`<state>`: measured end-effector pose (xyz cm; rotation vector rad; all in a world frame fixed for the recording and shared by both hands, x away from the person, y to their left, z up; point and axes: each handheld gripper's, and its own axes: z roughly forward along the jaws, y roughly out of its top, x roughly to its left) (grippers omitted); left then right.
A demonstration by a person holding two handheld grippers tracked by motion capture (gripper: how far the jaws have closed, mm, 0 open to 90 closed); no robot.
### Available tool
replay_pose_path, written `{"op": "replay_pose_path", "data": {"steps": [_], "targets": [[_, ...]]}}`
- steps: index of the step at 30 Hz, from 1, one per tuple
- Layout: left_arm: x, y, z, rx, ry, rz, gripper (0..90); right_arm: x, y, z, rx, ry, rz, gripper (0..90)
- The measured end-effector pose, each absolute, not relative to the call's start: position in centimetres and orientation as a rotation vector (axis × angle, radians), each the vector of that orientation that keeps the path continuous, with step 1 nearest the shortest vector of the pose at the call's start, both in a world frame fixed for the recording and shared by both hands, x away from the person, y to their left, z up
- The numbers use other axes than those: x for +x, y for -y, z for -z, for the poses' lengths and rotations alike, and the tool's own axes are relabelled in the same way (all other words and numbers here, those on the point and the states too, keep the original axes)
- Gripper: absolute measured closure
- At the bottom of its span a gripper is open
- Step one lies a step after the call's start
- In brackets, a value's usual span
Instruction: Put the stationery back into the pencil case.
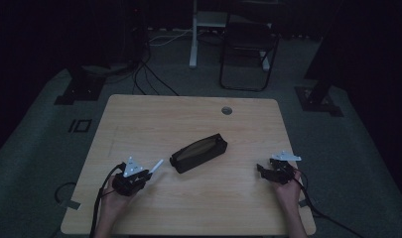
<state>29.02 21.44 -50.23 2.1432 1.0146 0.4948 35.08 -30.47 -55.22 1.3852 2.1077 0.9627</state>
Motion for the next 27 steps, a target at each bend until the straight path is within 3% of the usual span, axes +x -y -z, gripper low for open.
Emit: {"op": "replay_pose_path", "data": {"steps": [27], "targets": [[28.9, -21.4, 47.0, 2.138, -0.949, -0.543, 78.7, 35.1, 30.4, 55.2, 1.380, -2.115, -0.962, 32.5]]}}
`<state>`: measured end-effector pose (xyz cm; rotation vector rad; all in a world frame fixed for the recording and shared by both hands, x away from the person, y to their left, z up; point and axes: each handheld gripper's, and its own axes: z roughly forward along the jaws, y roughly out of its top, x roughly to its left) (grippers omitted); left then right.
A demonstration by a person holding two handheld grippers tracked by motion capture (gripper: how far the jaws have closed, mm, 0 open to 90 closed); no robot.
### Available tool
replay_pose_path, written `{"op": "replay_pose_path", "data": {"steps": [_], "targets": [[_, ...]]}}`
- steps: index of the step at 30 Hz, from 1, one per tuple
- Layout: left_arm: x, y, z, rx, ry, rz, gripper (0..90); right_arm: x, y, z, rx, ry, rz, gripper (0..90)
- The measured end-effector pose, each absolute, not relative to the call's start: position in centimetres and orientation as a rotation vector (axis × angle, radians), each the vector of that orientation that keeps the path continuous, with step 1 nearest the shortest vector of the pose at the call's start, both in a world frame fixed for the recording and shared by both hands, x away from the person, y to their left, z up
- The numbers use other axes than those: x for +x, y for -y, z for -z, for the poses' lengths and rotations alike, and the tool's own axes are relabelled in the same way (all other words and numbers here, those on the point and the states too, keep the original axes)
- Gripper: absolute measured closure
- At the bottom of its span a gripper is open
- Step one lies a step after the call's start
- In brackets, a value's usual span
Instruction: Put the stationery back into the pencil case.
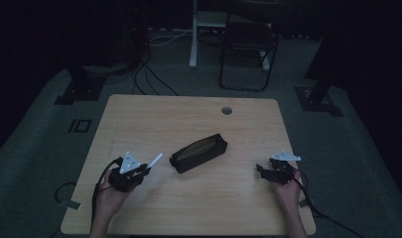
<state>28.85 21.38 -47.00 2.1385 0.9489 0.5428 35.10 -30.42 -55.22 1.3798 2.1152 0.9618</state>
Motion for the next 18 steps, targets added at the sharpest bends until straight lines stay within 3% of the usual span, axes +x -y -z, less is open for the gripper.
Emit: {"op": "replay_pose_path", "data": {"steps": [18], "targets": [[29.1, -20.7, 45.4, 2.149, -0.902, -0.541, 78.7, 35.1, 30.4, 55.2, 1.380, -2.116, -0.962, 32.4]]}}
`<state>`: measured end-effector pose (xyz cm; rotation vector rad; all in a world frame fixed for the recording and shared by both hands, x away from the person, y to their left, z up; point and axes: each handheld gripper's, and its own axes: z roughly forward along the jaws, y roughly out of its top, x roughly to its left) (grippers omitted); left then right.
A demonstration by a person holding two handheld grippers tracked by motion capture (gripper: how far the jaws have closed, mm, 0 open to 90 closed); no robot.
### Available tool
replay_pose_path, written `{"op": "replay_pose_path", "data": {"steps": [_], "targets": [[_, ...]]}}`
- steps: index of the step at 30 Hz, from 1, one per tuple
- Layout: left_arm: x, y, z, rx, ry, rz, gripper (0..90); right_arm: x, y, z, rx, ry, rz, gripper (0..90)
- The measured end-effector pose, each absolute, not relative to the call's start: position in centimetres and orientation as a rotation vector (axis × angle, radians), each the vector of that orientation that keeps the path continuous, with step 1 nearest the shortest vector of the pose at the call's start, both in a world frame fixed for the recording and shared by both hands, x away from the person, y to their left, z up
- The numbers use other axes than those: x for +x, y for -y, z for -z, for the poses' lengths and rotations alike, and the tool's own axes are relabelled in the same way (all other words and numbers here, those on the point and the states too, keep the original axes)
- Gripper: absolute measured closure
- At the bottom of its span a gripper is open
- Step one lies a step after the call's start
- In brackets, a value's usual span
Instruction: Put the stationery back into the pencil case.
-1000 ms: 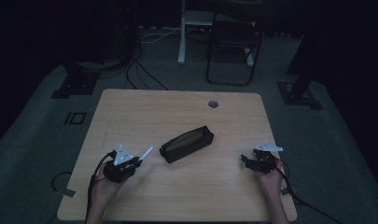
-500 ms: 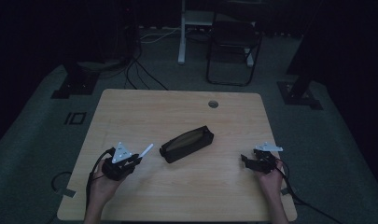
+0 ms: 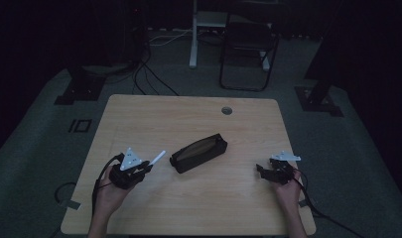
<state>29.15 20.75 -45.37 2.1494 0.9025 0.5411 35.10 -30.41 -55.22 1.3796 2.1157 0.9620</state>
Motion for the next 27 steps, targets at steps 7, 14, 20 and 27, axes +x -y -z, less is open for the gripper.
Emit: {"op": "replay_pose_path", "data": {"steps": [7, 14, 20, 27], "targets": [[29.3, -20.3, 44.8, 2.153, -0.889, -0.537, 78.7, 35.1, 30.4, 55.2, 1.380, -2.116, -0.962, 32.4], [29.5, -20.1, 44.3, 2.138, -0.881, -0.539, 78.7, 35.1, 30.4, 55.2, 1.380, -2.116, -0.962, 32.4], [29.7, -19.9, 43.8, 2.136, -0.863, -0.542, 78.8, 35.1, 30.4, 55.2, 1.380, -2.116, -0.962, 32.4], [29.8, -19.7, 43.3, 2.128, -0.852, -0.552, 78.7, 35.1, 30.4, 55.2, 1.380, -2.116, -0.962, 32.4]]}}
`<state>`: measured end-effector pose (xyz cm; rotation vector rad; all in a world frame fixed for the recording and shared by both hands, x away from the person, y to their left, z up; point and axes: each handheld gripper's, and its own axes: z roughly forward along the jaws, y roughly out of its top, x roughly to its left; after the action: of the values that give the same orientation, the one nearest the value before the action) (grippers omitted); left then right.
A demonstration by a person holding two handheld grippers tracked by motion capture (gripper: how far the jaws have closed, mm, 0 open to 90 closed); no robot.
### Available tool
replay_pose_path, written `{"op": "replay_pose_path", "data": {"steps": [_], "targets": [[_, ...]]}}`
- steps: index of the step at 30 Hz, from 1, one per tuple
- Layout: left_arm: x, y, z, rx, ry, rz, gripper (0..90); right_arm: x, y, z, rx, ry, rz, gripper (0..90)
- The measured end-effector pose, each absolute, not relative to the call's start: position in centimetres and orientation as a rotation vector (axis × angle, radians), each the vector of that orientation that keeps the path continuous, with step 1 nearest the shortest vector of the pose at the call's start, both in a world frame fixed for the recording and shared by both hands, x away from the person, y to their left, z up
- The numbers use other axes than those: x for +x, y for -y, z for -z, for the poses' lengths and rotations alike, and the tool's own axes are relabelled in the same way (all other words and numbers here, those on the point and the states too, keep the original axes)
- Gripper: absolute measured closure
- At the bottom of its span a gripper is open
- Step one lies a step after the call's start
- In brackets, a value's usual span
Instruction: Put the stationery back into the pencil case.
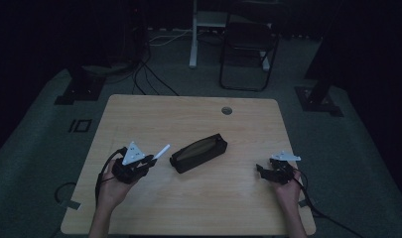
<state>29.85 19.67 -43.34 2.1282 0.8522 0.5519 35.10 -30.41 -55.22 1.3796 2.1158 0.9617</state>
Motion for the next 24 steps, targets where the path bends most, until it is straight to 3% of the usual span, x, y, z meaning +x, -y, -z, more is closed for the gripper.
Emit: {"op": "replay_pose_path", "data": {"steps": [24], "targets": [[30.6, -18.3, 42.2, 2.125, -0.813, -0.565, 78.7, 35.1, 30.4, 55.2, 1.380, -2.116, -0.962, 32.4]]}}
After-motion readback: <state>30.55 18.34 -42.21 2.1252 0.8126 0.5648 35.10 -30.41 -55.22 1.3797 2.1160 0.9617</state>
